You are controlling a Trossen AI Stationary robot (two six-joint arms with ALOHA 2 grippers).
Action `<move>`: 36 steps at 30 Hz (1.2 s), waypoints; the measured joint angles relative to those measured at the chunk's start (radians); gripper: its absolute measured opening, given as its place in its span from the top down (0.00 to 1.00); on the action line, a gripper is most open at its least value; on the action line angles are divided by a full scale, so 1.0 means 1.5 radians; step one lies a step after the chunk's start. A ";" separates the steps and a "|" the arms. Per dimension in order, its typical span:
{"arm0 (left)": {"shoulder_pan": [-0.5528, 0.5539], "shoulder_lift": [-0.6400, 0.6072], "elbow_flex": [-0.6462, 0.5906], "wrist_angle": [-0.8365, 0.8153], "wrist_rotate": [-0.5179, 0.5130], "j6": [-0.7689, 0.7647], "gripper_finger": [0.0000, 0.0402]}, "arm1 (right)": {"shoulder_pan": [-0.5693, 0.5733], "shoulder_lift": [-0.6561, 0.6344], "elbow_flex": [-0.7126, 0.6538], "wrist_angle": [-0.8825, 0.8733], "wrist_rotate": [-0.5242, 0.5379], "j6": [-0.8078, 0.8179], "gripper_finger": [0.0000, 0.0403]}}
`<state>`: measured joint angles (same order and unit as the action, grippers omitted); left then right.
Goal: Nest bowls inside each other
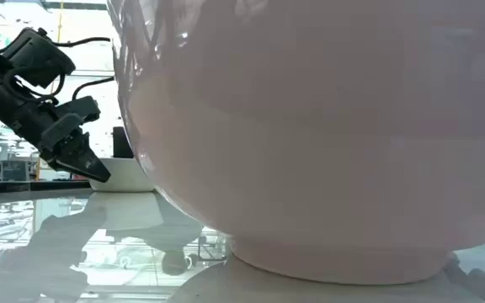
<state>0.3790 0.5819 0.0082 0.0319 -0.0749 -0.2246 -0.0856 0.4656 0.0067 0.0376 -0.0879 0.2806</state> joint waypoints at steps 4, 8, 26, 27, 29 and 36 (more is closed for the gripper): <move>0.000 0.000 0.000 0.000 0.000 0.000 0.59 | 0.000 0.000 0.000 0.000 0.000 0.000 0.63; 0.000 0.000 0.000 0.000 0.000 -0.003 0.59 | 0.000 0.000 0.000 0.000 0.000 0.000 0.63; 0.000 0.000 0.012 0.037 0.064 -0.622 0.59 | -0.023 -0.001 0.000 0.003 0.004 0.005 0.63; 0.000 0.000 0.013 0.038 0.065 -0.643 0.59 | -0.023 -0.001 0.000 0.007 0.004 0.027 0.63; 0.000 0.000 0.013 0.049 0.064 -0.676 0.59 | -0.022 -0.001 0.000 0.034 0.003 0.132 0.63; 0.000 0.000 0.014 0.236 0.069 -0.669 0.59 | -0.023 -0.001 0.000 0.160 0.068 0.588 0.63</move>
<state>0.3790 0.5819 0.0289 0.3864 0.0286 -1.2277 -0.1204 0.4644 0.0067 0.2770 0.0135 1.1621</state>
